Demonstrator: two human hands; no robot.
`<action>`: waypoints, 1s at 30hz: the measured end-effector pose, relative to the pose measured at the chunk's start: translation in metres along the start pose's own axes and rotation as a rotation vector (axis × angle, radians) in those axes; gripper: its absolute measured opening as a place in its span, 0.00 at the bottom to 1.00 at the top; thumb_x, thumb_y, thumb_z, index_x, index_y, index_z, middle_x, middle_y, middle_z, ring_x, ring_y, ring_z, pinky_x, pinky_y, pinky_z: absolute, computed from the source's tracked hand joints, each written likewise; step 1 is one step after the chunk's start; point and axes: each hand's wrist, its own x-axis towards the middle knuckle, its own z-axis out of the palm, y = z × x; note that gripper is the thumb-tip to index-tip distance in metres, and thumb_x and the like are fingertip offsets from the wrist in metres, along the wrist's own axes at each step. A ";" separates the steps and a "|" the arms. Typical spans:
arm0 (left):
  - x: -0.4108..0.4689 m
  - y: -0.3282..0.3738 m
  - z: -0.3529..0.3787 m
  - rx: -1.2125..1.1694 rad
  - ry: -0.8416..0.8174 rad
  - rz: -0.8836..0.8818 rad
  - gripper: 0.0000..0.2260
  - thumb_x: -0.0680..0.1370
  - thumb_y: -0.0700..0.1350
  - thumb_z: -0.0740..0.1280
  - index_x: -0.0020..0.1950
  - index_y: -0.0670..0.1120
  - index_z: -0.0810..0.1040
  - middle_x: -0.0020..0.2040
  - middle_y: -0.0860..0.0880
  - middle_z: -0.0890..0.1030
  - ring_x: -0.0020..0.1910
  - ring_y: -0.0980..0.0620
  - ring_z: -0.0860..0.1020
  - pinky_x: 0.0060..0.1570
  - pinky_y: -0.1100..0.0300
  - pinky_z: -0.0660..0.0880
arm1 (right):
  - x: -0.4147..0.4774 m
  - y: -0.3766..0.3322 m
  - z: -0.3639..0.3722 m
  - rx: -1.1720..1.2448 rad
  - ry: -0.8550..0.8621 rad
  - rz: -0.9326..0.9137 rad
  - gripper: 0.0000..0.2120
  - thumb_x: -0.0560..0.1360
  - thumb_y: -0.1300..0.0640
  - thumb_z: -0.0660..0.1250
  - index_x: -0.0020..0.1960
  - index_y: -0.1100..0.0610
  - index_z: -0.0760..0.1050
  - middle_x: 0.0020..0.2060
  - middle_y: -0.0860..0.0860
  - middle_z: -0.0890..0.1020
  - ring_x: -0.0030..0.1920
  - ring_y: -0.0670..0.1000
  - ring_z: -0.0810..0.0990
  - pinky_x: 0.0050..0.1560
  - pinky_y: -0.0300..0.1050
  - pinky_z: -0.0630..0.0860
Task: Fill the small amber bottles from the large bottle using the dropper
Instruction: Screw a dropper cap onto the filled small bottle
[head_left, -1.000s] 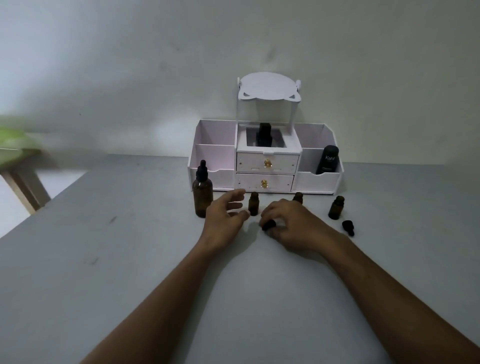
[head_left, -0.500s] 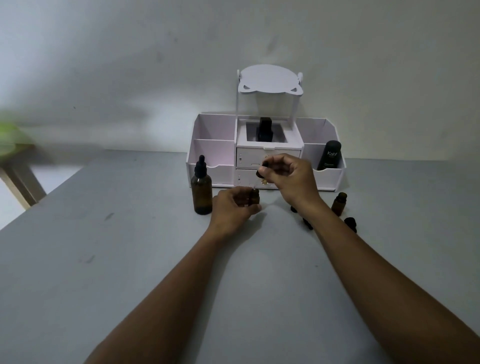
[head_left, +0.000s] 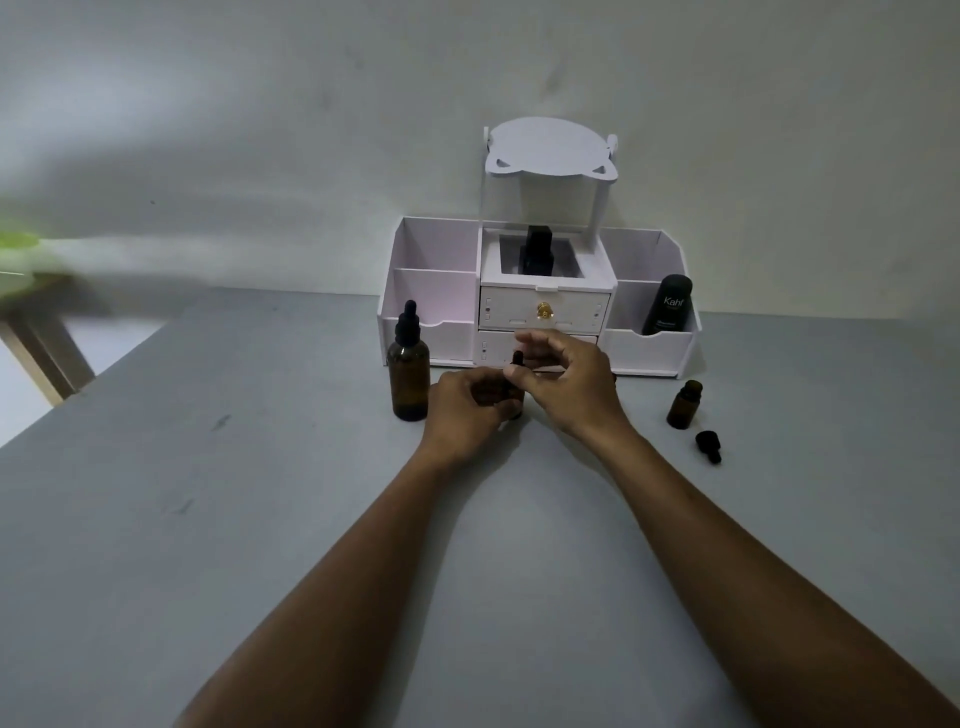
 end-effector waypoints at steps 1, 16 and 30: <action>0.000 0.000 0.000 -0.006 -0.003 -0.001 0.17 0.76 0.39 0.74 0.64 0.44 0.81 0.58 0.48 0.85 0.56 0.52 0.83 0.63 0.58 0.77 | 0.001 0.000 -0.001 0.003 -0.008 -0.007 0.16 0.72 0.59 0.76 0.60 0.53 0.81 0.50 0.44 0.83 0.49 0.41 0.82 0.51 0.30 0.79; -0.001 -0.001 -0.002 0.014 0.029 0.038 0.15 0.74 0.39 0.75 0.61 0.46 0.84 0.54 0.51 0.86 0.50 0.58 0.84 0.56 0.67 0.78 | -0.007 0.009 0.013 0.101 0.153 -0.032 0.15 0.70 0.62 0.78 0.55 0.56 0.84 0.48 0.50 0.86 0.46 0.45 0.84 0.49 0.34 0.79; -0.004 -0.001 -0.003 0.035 0.045 0.072 0.15 0.74 0.39 0.75 0.61 0.45 0.84 0.53 0.50 0.86 0.50 0.58 0.84 0.54 0.70 0.77 | -0.010 0.013 0.024 0.139 0.244 -0.131 0.13 0.73 0.64 0.74 0.57 0.59 0.82 0.49 0.50 0.85 0.47 0.46 0.84 0.51 0.36 0.80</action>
